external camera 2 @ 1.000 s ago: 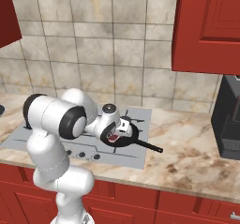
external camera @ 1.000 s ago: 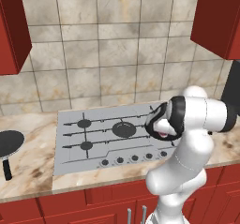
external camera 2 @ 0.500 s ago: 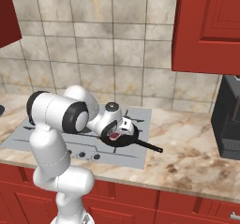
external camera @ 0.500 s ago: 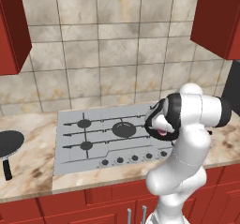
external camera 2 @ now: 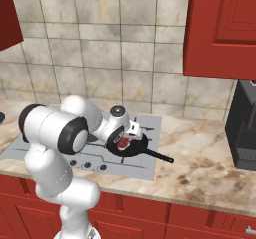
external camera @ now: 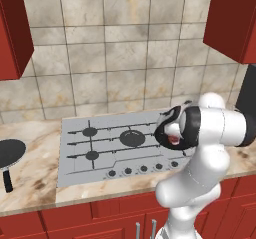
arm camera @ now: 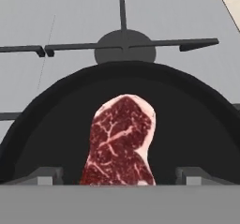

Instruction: Place both pans onto different burners. Then place the garlic and the steak on different pans.

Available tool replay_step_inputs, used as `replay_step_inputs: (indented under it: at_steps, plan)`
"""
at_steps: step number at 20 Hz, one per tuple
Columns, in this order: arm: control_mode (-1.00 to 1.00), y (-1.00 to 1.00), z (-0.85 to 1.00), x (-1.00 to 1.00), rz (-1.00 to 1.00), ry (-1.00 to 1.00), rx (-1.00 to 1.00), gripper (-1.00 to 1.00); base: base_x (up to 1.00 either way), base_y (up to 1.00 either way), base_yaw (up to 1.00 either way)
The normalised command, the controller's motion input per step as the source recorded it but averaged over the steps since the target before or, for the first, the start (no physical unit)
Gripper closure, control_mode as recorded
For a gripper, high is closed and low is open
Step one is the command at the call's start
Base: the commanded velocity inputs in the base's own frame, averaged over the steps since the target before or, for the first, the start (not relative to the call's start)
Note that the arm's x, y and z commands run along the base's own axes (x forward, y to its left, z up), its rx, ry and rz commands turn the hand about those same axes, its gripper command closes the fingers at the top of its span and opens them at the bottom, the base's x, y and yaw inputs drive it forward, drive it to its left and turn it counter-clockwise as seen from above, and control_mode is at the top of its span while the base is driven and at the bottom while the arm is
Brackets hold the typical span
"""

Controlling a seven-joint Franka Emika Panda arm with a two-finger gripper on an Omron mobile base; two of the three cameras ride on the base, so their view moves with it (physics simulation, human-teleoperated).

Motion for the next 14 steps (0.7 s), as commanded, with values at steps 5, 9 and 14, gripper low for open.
replay_step_inputs:
  at_steps: [5, 9, 14]
  plan:
    - [-1.0, 0.0, 0.69, -0.25, 0.0, 0.0, 0.0, -1.0, 0.0, 0.0, 0.0]
    - [-1.0, 0.06, 0.71, -0.3, 0.0, 0.0, 0.0, -1.0, 0.0, 0.0, 0.0]
    - [-1.0, 0.17, 0.62, -0.47, 0.0, 0.06, 0.0, -1.0, 0.0, 0.0, 0.0]
